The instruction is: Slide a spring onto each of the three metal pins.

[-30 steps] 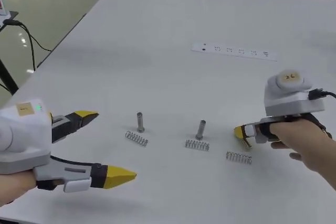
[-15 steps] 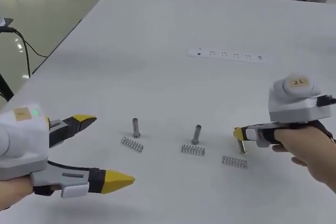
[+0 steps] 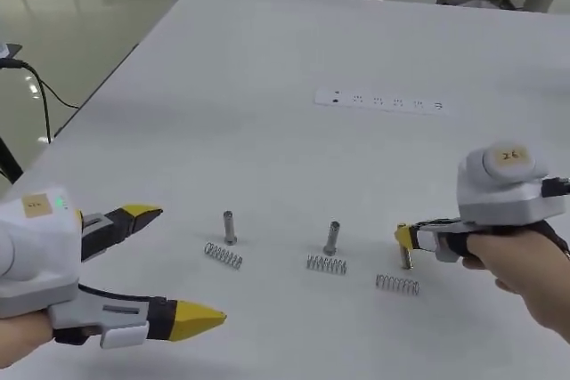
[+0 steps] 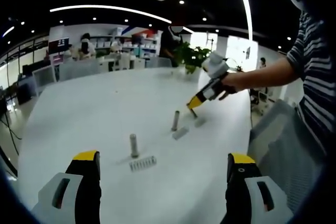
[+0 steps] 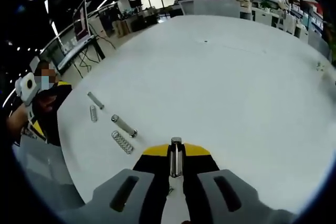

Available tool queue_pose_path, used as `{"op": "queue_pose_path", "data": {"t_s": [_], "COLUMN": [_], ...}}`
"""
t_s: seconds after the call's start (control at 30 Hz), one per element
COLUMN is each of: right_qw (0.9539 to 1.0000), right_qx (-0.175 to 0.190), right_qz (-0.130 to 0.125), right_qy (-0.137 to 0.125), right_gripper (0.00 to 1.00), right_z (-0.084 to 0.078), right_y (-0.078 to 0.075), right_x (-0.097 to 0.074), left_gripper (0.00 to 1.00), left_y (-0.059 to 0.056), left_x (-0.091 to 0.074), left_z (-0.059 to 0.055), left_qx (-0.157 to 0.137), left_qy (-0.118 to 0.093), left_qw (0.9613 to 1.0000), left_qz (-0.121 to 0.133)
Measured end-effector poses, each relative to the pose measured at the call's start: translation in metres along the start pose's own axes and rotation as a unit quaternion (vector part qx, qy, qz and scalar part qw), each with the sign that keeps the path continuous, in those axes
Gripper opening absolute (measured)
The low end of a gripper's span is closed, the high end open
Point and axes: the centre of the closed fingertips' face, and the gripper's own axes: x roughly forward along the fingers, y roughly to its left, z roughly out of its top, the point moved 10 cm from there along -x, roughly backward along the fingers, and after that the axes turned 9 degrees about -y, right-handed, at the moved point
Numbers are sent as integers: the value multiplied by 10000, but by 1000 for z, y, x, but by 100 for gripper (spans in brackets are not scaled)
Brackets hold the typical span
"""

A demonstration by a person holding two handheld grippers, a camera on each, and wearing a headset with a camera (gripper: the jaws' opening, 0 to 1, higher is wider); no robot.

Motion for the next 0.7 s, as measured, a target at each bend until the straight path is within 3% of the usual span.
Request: {"op": "queue_pose_path", "data": {"t_s": [0.7], "right_qw": [9992], "right_qx": [-286], "right_qz": [-45], "right_qy": [-285], "right_gripper": [5], "right_z": [-4], "right_y": [6], "right_x": [-9], "left_gripper": [98], "left_y": [-4], "left_x": [3], "left_z": [-1], "left_qx": [-7], "left_qy": [4], "left_qw": [10000], "left_qz": [-64]}}
